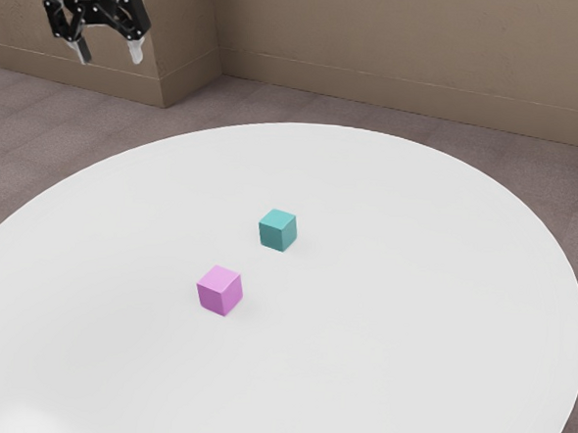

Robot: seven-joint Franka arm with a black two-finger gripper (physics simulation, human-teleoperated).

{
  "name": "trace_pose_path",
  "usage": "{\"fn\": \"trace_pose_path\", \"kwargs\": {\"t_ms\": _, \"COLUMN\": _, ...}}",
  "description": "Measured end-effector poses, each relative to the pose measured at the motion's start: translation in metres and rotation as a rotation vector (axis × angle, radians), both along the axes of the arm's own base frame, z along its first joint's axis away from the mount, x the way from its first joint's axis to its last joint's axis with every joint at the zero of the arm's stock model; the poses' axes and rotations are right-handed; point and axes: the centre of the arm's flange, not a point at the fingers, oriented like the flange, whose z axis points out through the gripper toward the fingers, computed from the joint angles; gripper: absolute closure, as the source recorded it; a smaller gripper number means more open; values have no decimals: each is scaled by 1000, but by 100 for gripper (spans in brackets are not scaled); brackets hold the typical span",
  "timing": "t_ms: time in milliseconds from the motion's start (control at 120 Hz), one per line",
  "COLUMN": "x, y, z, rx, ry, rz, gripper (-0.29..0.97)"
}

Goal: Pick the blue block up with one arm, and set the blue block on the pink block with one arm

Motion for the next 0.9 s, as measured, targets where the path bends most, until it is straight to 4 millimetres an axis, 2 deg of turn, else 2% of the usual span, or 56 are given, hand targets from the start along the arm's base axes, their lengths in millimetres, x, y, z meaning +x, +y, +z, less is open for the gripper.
{"fn": "trace_pose_path", "kwargs": {"t_ms": 100, "x": -4, "y": 23, "z": 0, "rx": -21, "ry": -4, "rz": 40, "gripper": 2}}
{"fn": "trace_pose_path", "kwargs": {"t_ms": 192, "x": -4, "y": 23, "z": 1, "rx": -28, "ry": -9, "rz": 39, "gripper": 2}}
{"fn": "trace_pose_path", "kwargs": {"t_ms": 225, "x": -5, "y": 22, "z": 12, "rx": -22, "ry": -35, "rz": 38, "gripper": 2}}
{"fn": "trace_pose_path", "kwargs": {"t_ms": 292, "x": 13, "y": 35, "z": 21, "rx": 6, "ry": -78, "rz": 74, "gripper": 2}}
{"fn": "trace_pose_path", "kwargs": {"t_ms": 333, "x": 17, "y": 46, "z": 24, "rx": 7, "ry": -93, "rz": 92, "gripper": 2}}
{"fn": "trace_pose_path", "kwargs": {"t_ms": 392, "x": -28, "y": 29, "z": 98, "rx": 17, "ry": -238, "rz": 75, "gripper": 2}}
{"fn": "trace_pose_path", "kwargs": {"t_ms": 450, "x": -92, "y": -2, "z": 171, "rx": 29, "ry": -385, "rz": 35, "gripper": 2}}
{"fn": "trace_pose_path", "kwargs": {"t_ms": 508, "x": -140, "y": -37, "z": 215, "rx": 37, "ry": -478, "rz": -23, "gripper": 2}}
{"fn": "trace_pose_path", "kwargs": {"t_ms": 558, "x": -163, "y": -62, "z": 232, "rx": 33, "ry": -517, "rz": -75, "gripper": 2}}
{"fn": "trace_pose_path", "kwargs": {"t_ms": 592, "x": -170, "y": -69, "z": 236, "rx": 33, "ry": -527, "rz": -87, "gripper": 2}}
{"fn": "trace_pose_path", "kwargs": {"t_ms": 642, "x": -175, "y": -65, "z": 238, "rx": 40, "ry": -531, "rz": -74, "gripper": 2}}
{"fn": "trace_pose_path", "kwargs": {"t_ms": 742, "x": -173, "y": -62, "z": 235, "rx": 52, "ry": -515, "rz": -59, "gripper": 2}}
{"fn": "trace_pose_path", "kwargs": {"t_ms": 808, "x": -155, "y": -63, "z": 217, "rx": 54, "ry": -462, "rz": -55, "gripper": 2}}
{"fn": "trace_pose_path", "kwargs": {"t_ms": 858, "x": -145, "y": -59, "z": 193, "rx": 54, "ry": -391, "rz": -49, "gripper": 2}}
{"fn": "trace_pose_path", "kwargs": {"t_ms": 900, "x": -148, "y": -52, "z": 168, "rx": 44, "ry": -320, "rz": -43, "gripper": 2}}
